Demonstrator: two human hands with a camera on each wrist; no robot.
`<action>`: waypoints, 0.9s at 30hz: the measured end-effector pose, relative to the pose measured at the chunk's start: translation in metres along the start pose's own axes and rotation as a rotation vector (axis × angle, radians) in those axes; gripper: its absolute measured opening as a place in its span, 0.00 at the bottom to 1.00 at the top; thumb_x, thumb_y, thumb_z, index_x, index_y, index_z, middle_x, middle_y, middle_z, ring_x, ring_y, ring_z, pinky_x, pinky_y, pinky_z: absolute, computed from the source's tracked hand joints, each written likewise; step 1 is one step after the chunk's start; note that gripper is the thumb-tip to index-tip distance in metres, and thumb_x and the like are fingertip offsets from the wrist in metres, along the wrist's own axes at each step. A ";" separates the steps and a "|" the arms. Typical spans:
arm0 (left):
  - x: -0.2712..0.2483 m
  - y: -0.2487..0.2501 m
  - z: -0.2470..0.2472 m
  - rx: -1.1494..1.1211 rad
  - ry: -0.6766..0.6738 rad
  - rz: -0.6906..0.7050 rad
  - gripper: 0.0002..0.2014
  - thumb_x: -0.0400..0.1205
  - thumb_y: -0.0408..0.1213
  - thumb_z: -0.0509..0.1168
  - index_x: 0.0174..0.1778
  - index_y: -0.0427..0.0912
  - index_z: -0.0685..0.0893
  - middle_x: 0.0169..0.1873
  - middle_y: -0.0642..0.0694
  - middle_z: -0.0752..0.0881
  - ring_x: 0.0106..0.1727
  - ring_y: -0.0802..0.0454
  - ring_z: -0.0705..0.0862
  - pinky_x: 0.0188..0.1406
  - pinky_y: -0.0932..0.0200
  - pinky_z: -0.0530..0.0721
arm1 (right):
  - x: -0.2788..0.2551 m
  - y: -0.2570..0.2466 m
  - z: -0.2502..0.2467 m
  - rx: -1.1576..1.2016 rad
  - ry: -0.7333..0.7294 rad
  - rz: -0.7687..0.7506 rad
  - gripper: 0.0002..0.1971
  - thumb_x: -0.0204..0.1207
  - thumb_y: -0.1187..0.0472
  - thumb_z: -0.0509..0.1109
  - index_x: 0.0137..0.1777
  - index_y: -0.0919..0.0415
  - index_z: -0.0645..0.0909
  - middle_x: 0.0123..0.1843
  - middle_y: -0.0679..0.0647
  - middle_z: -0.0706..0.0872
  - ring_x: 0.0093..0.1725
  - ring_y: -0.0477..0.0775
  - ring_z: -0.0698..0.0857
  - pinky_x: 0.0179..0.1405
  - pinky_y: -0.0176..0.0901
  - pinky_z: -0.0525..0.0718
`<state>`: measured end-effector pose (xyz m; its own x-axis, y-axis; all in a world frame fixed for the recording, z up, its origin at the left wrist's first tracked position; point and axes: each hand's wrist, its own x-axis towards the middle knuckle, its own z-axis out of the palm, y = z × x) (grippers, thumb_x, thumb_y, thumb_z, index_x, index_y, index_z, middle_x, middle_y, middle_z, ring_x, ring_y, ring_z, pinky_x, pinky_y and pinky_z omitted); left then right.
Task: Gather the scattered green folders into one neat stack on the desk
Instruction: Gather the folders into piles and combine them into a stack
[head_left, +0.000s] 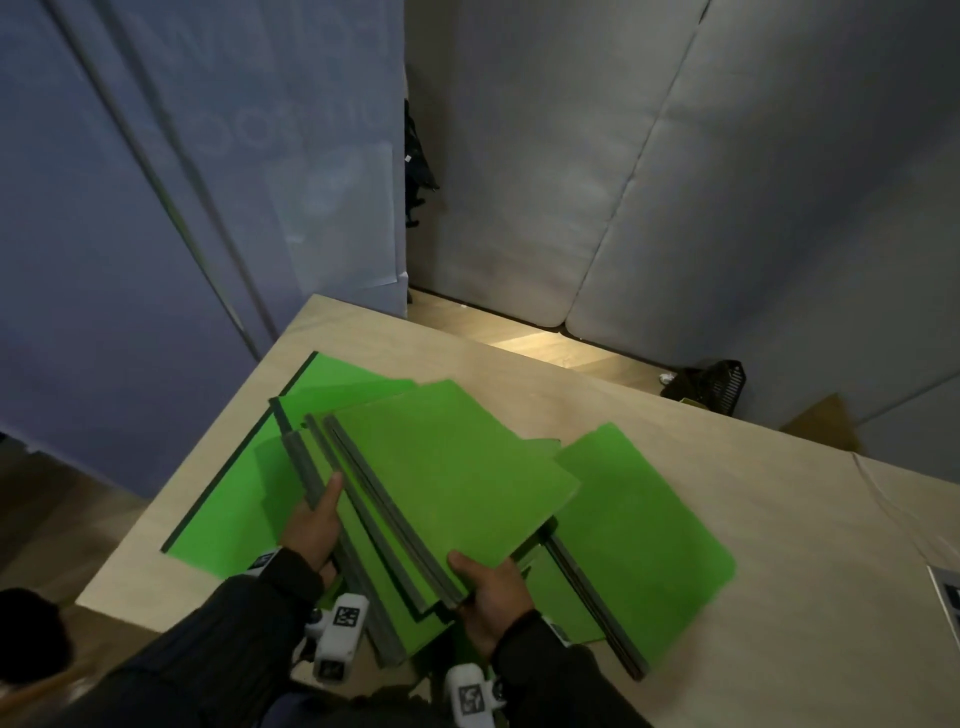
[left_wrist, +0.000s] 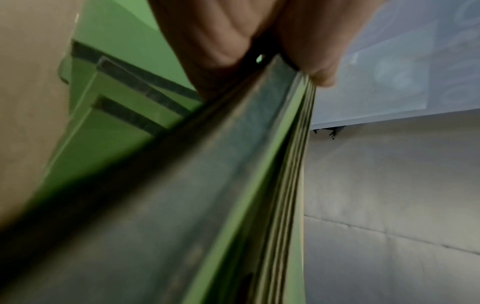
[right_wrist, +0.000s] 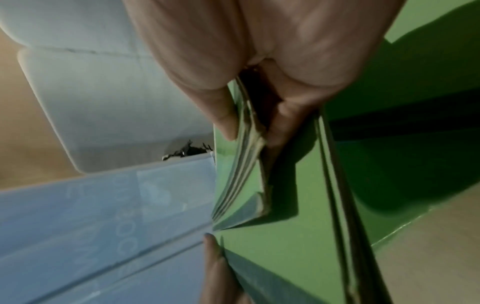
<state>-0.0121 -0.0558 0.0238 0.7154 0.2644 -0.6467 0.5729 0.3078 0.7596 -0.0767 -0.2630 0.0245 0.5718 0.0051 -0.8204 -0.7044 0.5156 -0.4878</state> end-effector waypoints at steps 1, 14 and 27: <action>0.003 -0.004 0.001 -0.015 0.003 0.041 0.48 0.60 0.72 0.72 0.69 0.40 0.78 0.56 0.36 0.87 0.57 0.33 0.85 0.59 0.30 0.82 | -0.002 0.002 0.006 -0.044 0.001 0.014 0.53 0.60 0.65 0.87 0.80 0.67 0.59 0.72 0.69 0.77 0.68 0.72 0.79 0.68 0.66 0.80; 0.015 0.028 -0.011 -0.078 0.018 0.097 0.13 0.76 0.33 0.74 0.32 0.45 0.75 0.19 0.49 0.78 0.24 0.46 0.80 0.28 0.54 0.82 | -0.014 -0.035 -0.013 -0.617 -0.171 -0.149 0.19 0.71 0.48 0.80 0.42 0.66 0.82 0.30 0.60 0.88 0.26 0.56 0.86 0.24 0.42 0.85; 0.013 0.029 -0.131 0.130 0.158 0.060 0.08 0.77 0.32 0.72 0.43 0.40 0.77 0.31 0.40 0.72 0.33 0.42 0.75 0.29 0.51 0.81 | 0.015 -0.036 -0.207 -1.650 0.658 -0.175 0.58 0.53 0.20 0.71 0.83 0.42 0.58 0.86 0.58 0.59 0.80 0.70 0.65 0.71 0.65 0.77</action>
<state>-0.0383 0.0765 0.0286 0.6842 0.4218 -0.5950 0.5853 0.1691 0.7930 -0.1302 -0.4591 -0.0322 0.7244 -0.4724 -0.5021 -0.5459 -0.8379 0.0008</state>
